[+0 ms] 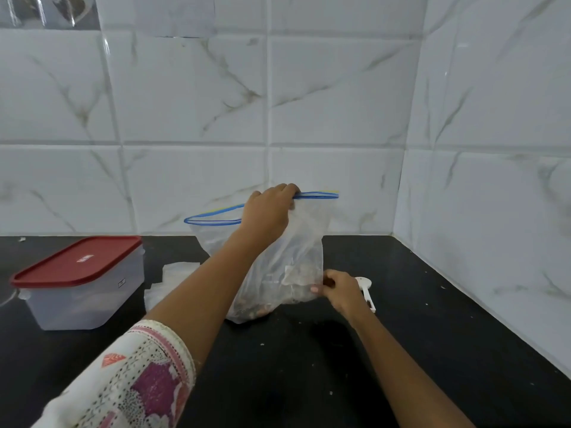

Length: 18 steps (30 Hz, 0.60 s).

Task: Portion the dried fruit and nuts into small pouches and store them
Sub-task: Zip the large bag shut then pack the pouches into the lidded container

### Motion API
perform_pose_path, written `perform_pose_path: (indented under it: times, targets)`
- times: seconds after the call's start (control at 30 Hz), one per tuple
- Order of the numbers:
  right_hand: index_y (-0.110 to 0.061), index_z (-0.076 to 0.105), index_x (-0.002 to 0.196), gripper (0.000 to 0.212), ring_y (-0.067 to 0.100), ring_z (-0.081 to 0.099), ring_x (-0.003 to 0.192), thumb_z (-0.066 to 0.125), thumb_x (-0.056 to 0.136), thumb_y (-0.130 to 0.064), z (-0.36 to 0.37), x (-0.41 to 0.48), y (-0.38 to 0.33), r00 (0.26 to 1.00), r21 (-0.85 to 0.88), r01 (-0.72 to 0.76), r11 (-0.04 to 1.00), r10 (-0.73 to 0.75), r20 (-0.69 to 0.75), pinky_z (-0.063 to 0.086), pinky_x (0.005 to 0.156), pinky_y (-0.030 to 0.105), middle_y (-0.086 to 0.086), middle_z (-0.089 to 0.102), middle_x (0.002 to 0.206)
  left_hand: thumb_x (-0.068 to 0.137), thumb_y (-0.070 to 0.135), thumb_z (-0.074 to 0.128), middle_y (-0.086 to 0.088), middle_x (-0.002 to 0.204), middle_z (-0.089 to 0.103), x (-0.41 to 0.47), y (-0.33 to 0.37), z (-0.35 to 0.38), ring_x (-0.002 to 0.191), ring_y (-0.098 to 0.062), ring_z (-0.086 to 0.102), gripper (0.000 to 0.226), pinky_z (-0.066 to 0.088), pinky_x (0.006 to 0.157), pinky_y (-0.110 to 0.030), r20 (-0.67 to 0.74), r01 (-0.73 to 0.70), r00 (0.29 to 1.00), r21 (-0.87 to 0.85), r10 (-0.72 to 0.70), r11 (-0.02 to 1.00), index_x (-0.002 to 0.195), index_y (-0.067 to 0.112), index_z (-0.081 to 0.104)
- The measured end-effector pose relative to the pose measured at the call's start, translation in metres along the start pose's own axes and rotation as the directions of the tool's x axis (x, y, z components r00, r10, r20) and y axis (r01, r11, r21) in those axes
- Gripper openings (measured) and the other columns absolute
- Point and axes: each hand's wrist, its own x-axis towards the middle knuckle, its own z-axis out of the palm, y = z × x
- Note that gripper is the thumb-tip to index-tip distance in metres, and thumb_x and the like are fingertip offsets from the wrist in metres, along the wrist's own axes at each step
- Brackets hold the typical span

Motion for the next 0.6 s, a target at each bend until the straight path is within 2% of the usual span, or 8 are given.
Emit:
perform_pose_path:
  times: [0.1, 0.17, 0.23, 0.3, 0.37, 0.43, 0.5, 0.6]
  targets:
    - [-0.004, 0.062, 0.093, 0.007, 0.010, 0.050, 0.071, 0.059, 0.088, -0.007, -0.003, -0.002, 0.007, 0.999, -0.039, 0.018, 0.999, -0.019, -0.026, 0.037, 0.055, 0.005, 0.005, 0.061, 0.085, 0.078, -0.010, 0.038, 0.001, 0.101, 0.064, 0.008, -0.012, -0.005, 0.099, -0.024, 0.057, 0.046, 0.035, 0.081, -0.033, -0.083, 0.017, 0.996, -0.059, -0.022, 0.998, 0.112, 0.014, 0.057]
    - [-0.005, 0.053, 0.082, 0.008, 0.007, 0.044, 0.064, 0.057, 0.089, -0.005, -0.005, -0.004, 0.016, 0.999, -0.063, -0.012, 0.998, 0.009, -0.044, 0.036, 0.051, 0.003, 0.001, 0.051, 0.077, 0.076, -0.012, 0.039, 0.002, 0.097, 0.066, 0.016, -0.018, -0.008, 0.097, -0.024, 0.057, 0.049, 0.034, 0.076, -0.029, -0.094, -0.017, 0.996, -0.044, 0.013, 0.999, 0.111, 0.015, 0.060]
    - [0.001, 0.055, 0.085, 0.008, 0.014, 0.050, 0.074, 0.058, 0.088, -0.005, -0.006, -0.004, 0.022, 0.999, -0.083, -0.009, 0.997, 0.005, -0.045, 0.038, 0.057, 0.004, 0.008, 0.054, 0.087, 0.080, -0.010, 0.039, 0.002, 0.097, 0.066, 0.021, -0.021, -0.006, 0.096, -0.023, 0.055, 0.047, 0.027, 0.072, -0.024, -0.072, -0.053, 0.996, -0.005, 0.053, 0.999, 0.112, 0.016, 0.060]
    - [0.005, 0.059, 0.099, 0.020, 0.022, 0.057, 0.091, 0.060, 0.088, -0.011, -0.007, -0.002, 0.022, 0.998, -0.083, 0.030, 0.996, -0.034, -0.046, 0.041, 0.073, 0.013, 0.013, 0.058, 0.100, 0.090, -0.001, 0.042, 0.000, 0.099, 0.066, 0.023, -0.018, -0.004, 0.097, -0.024, 0.055, 0.033, 0.025, 0.073, -0.024, -0.074, -0.049, 0.996, -0.035, 0.046, 0.998, 0.112, 0.015, 0.060]
    - [-0.008, 0.057, 0.108, 0.026, 0.020, 0.059, 0.096, 0.065, 0.086, -0.020, -0.009, -0.003, 0.015, 0.997, 0.014, 0.077, 0.997, -0.077, -0.032, 0.047, 0.081, 0.023, 0.004, 0.059, 0.104, 0.097, 0.018, 0.044, -0.001, 0.102, 0.066, 0.024, -0.013, -0.005, 0.098, -0.025, 0.055, 0.021, 0.028, 0.075, -0.028, -0.078, -0.026, 0.997, -0.052, 0.022, 0.998, 0.111, 0.014, 0.059]
    - [-0.017, 0.053, 0.112, 0.030, 0.016, 0.059, 0.096, 0.066, 0.085, -0.018, -0.011, -0.004, 0.009, 0.997, 0.100, 0.071, 0.992, -0.072, 0.000, 0.050, 0.080, 0.025, -0.002, 0.061, 0.102, 0.099, 0.027, 0.040, -0.004, 0.098, 0.066, 0.024, -0.010, -0.008, 0.088, -0.026, 0.054, 0.025, 0.029, 0.072, -0.029, -0.092, -0.011, 0.996, 0.052, 0.015, 0.999, 0.107, 0.012, 0.059]
    - [-0.008, 0.057, 0.113, 0.029, 0.023, 0.061, 0.098, 0.064, 0.085, -0.008, -0.011, 0.002, 0.012, 0.999, -0.003, 0.040, 0.999, -0.040, -0.023, 0.052, 0.084, 0.032, 0.008, 0.064, 0.104, 0.100, 0.023, 0.036, -0.008, 0.094, 0.066, 0.021, -0.010, -0.013, 0.075, -0.027, 0.047, 0.026, 0.026, 0.066, -0.030, -0.111, -0.009, 0.993, 0.168, 0.028, 0.986, 0.104, 0.011, 0.059]
    - [-0.008, 0.062, 0.112, 0.030, 0.025, 0.064, 0.092, 0.067, 0.082, -0.009, -0.009, 0.005, 0.021, 0.995, -0.109, -0.075, 0.991, 0.067, -0.079, 0.054, 0.085, 0.039, 0.010, 0.065, 0.103, 0.100, 0.024, 0.037, -0.010, 0.090, 0.067, 0.016, -0.013, -0.016, 0.074, -0.031, 0.050, 0.028, 0.024, 0.068, -0.029, -0.088, -0.062, 0.993, 0.194, 0.080, 0.979, 0.101, 0.009, 0.060]
